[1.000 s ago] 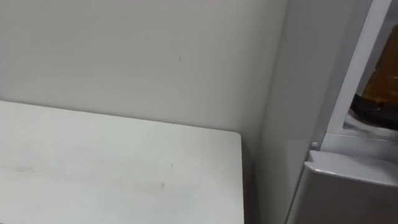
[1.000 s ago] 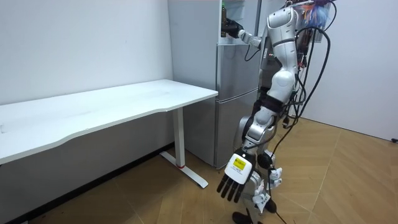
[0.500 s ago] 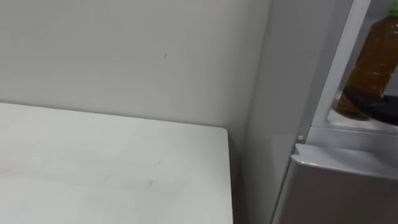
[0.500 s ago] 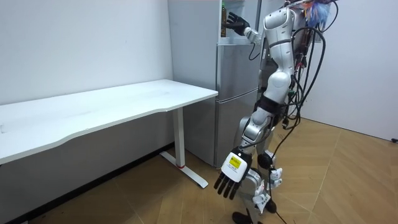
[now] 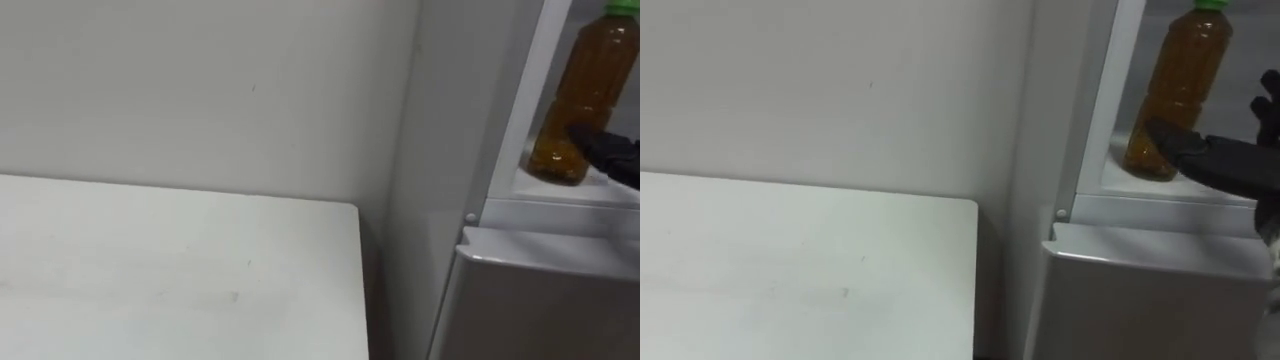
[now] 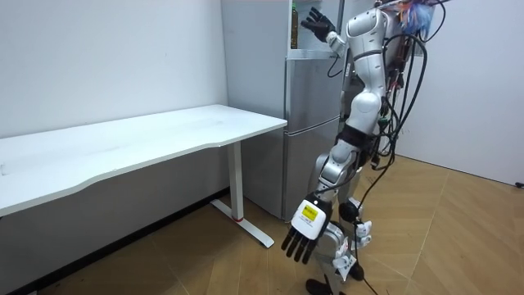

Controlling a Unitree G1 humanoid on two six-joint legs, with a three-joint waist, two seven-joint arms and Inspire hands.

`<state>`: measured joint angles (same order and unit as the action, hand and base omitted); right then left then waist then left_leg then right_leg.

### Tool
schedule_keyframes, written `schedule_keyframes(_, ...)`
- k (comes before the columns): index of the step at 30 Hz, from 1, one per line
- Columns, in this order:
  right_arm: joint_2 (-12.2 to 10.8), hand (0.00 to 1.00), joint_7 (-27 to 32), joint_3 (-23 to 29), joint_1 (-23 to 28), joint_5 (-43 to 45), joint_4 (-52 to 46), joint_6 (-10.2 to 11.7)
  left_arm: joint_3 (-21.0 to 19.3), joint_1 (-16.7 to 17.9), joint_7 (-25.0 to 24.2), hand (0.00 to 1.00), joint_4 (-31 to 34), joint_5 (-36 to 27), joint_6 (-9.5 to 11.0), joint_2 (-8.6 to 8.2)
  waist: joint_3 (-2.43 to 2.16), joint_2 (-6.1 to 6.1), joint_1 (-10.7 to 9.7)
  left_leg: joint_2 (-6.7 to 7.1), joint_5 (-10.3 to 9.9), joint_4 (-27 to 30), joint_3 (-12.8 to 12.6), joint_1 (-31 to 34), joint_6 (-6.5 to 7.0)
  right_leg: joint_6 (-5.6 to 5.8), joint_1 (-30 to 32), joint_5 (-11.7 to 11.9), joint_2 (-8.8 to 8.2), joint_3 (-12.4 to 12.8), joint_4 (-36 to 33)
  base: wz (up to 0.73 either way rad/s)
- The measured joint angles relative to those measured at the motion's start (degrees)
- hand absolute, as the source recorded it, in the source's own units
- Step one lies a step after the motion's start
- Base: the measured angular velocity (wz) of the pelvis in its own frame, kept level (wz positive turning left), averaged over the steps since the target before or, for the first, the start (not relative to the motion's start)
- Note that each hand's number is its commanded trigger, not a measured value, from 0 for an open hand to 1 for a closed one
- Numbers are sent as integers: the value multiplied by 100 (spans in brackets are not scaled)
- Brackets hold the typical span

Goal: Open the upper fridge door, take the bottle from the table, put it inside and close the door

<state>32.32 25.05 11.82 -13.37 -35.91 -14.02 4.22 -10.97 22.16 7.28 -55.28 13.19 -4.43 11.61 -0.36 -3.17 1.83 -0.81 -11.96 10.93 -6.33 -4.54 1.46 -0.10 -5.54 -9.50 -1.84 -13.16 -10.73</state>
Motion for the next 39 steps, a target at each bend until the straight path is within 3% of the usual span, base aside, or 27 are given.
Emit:
schedule_keyframes(2, -158, 0, 15, 101, 67, 76, -242, 41, 1, -12, -8, 0, -1, 24, 22, -1, 13, 21, -17, 1, -2, 20, 0, 10, 1, 0, 0, 0, -1, 0, -1, 0)
schedule_keyframes(10, -252, 0, 55, 107, 588, 1222, -882, 224, 46, -33, 5, 0, 1, 71, 169, -18, 12, 39, -85, 0, -10, 75, -78, 89, 9, -3, 91, -1, -2, 102, -23, -4)
schedule_keyframes(14, -256, 0, 71, 113, 637, 1395, -1017, 308, 110, -17, 4, 0, -4, 75, 250, -22, -4, 53, -157, -5, -11, 73, -138, 82, 11, -3, 122, -1, 0, 152, -48, -7)
schedule_keyframes(17, -299, 0, 106, 162, 770, 1322, -1092, 392, 139, -11, 2, 0, -20, 72, 280, -22, 9, 85, -164, -25, -11, 75, -243, 44, 11, -4, 161, -1, 13, 217, -95, -16)
schedule_keyframes(23, -788, 0, 71, 403, 1337, 1205, -1010, 451, 274, -17, -10, 0, -2, 110, 289, -56, 18, 180, -319, -40, -63, 85, -279, 32, 16, -4, 178, -4, 18, 237, -91, -4)
schedule_keyframes(25, -953, 0, 55, 484, 1598, 1359, -956, 450, 307, -41, -40, 0, 36, 111, 297, -57, -2, 190, -426, -30, -66, 107, -290, 96, 22, -5, 252, -11, 12, 256, -101, -4)
schedule_keyframes(27, -1032, 0, 111, 519, 1783, 1375, -956, 450, 307, -75, -42, 0, 42, 109, 318, -55, 18, 209, -474, -30, -65, 125, -315, 118, 23, -5, 268, -11, 12, 263, -102, -4)
schedule_keyframes(31, -1033, 0, 333, 522, 2172, 1405, -955, 449, 320, -133, -47, 0, 143, 109, 323, -56, 11, 226, -496, -59, -69, 108, -448, 101, 15, -17, 305, -22, 40, 358, -108, -14)
schedule_keyframes(39, -1144, 0, 933, 523, 2254, 2071, -321, 454, 479, -389, -1, 0, 253, 100, 372, -54, 23, 197, -578, -41, -75, 57, -461, 91, 13, -14, 353, -24, 44, 441, -108, -3)
